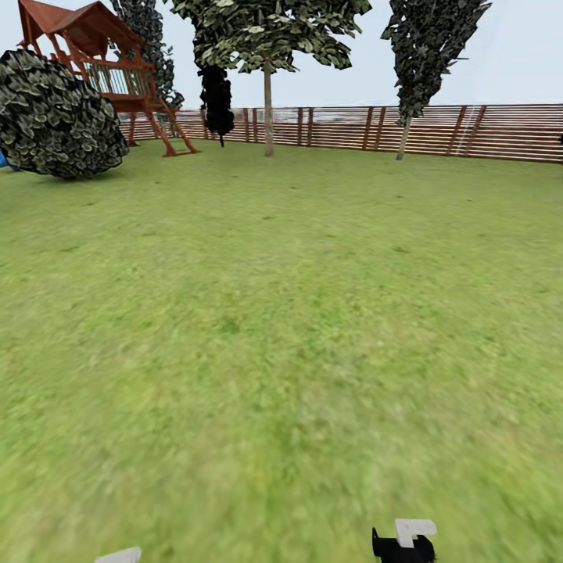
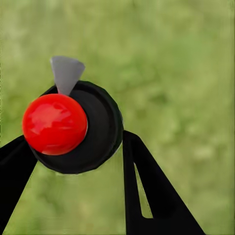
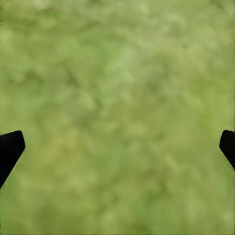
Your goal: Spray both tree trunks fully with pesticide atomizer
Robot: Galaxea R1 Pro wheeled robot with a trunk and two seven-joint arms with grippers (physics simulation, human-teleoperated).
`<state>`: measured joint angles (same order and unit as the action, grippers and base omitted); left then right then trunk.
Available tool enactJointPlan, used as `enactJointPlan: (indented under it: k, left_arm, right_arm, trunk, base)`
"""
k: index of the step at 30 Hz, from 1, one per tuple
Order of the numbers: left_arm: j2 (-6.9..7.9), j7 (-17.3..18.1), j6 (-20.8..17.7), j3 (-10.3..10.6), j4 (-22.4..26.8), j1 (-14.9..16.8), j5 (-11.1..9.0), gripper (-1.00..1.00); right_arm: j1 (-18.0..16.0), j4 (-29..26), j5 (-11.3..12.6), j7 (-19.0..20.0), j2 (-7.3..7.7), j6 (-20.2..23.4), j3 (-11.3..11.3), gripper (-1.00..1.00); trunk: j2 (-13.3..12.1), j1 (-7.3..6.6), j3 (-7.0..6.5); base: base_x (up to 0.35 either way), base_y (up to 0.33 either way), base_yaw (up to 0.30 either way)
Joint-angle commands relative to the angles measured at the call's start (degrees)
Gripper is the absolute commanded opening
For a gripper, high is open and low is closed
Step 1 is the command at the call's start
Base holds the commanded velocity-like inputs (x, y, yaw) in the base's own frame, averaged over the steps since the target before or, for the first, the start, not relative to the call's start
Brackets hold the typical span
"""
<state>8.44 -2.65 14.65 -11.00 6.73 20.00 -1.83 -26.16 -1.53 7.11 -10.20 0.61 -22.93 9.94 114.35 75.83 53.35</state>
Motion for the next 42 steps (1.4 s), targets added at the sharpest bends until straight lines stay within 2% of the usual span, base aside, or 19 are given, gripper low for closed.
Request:
enactJointPlan:
  k: [1,7,16,42]
  left_arm:
    - [-0.05,0.0,0.2,0.0,-0.1,0.0,-0.2,-1.00]
    - [-0.01,0.0,0.2,0.0,-0.1,0.0,-0.2,-1.00]
    - [0.05,-0.1,0.2,0.0,-0.1,0.0,-0.3,-1.00]
    - [0.17,-0.1,0.2,-0.1,-0.1,0.0,-0.5,-1.00]
  right_arm:
    - [0.0,0.0,0.6,-0.1,0.06,-0.2,0.5,1.00]
    - [0.0,0.0,0.7,-0.1,-0.11,-0.2,0.5,1.00]
    - [0.0,0.0,0.7,-0.2,-0.10,-0.2,0.5,1.00]
    - [0.0,0.0,0.7,-0.2,-0.08,-0.2,0.5,1.00]
  trunk:
    - [0.0,0.03,0.05]
    - [0.0,0.03,0.05]
    - [0.0,0.03,0.05]
    - [0.0,0.03,0.05]
  base:
    - [0.337,0.106,0.000]
    - [0.337,0.056,0.007]
    - [0.339,0.002,0.190]
    - [0.340,0.000,0.002]
